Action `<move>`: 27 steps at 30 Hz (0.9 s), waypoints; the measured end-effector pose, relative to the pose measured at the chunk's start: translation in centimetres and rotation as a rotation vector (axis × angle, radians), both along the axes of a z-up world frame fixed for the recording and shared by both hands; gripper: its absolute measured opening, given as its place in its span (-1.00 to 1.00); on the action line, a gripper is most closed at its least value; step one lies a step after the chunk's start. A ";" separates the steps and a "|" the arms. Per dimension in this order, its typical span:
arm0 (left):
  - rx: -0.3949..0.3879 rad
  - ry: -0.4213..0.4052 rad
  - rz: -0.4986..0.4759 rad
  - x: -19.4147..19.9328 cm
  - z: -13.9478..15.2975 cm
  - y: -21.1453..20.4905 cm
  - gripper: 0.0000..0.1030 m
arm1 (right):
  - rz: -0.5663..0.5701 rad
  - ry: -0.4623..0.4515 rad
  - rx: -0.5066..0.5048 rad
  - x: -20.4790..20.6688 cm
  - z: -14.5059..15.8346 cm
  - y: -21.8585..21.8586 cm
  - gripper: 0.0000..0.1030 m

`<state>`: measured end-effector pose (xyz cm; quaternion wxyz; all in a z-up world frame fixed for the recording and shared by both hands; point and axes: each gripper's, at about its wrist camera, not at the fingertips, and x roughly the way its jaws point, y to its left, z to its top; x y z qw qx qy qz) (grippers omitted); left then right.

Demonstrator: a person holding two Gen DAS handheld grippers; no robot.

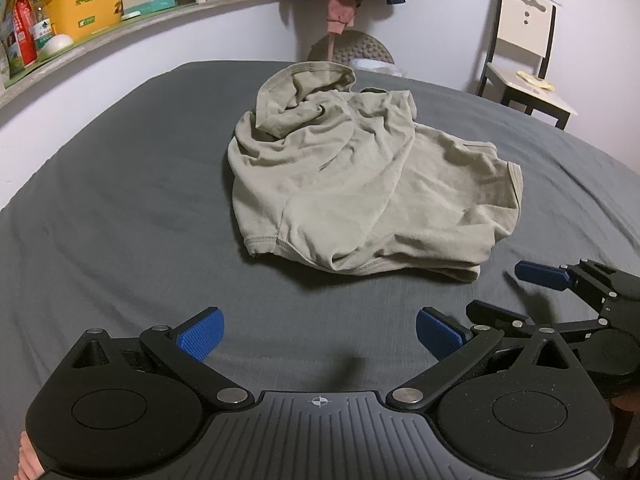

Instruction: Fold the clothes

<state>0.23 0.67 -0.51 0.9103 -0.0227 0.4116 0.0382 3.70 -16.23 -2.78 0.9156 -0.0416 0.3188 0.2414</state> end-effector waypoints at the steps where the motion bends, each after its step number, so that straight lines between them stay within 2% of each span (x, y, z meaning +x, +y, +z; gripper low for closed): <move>1: 0.002 0.000 0.000 0.0 0.0 0.0 1.00 | -0.005 -0.001 0.004 0.1 0.0 -0.1 0.37; 5: 0.011 -0.006 -0.011 0.1 0.0 -0.1 1.00 | -0.004 0.006 0.023 0.6 0.1 -0.2 0.27; 8: 0.005 -0.020 -0.036 0.0 0.1 -0.1 1.00 | 0.008 0.010 0.015 1.3 0.0 0.5 0.06; 10: 0.003 -0.026 -0.043 -0.1 0.2 -0.1 1.00 | 0.013 0.009 0.018 1.8 0.1 1.0 -0.32; 12: 0.013 -0.033 -0.042 -0.4 0.2 -0.1 1.00 | 0.015 -0.004 0.048 1.9 0.2 1.3 -0.59; 15: 0.023 -0.034 -0.050 -0.6 0.1 -0.1 1.00 | 0.027 -0.037 0.111 1.6 0.7 1.6 -0.77; 20: 0.105 -0.100 -0.142 -1.3 0.7 -1.3 1.00 | 0.106 -0.106 0.377 0.3 4.4 -0.6 -0.81; 27: 0.222 -0.353 -0.354 -3.6 3.4 -4.6 1.00 | 0.229 -0.087 0.614 0.4 7.0 -4.2 -0.81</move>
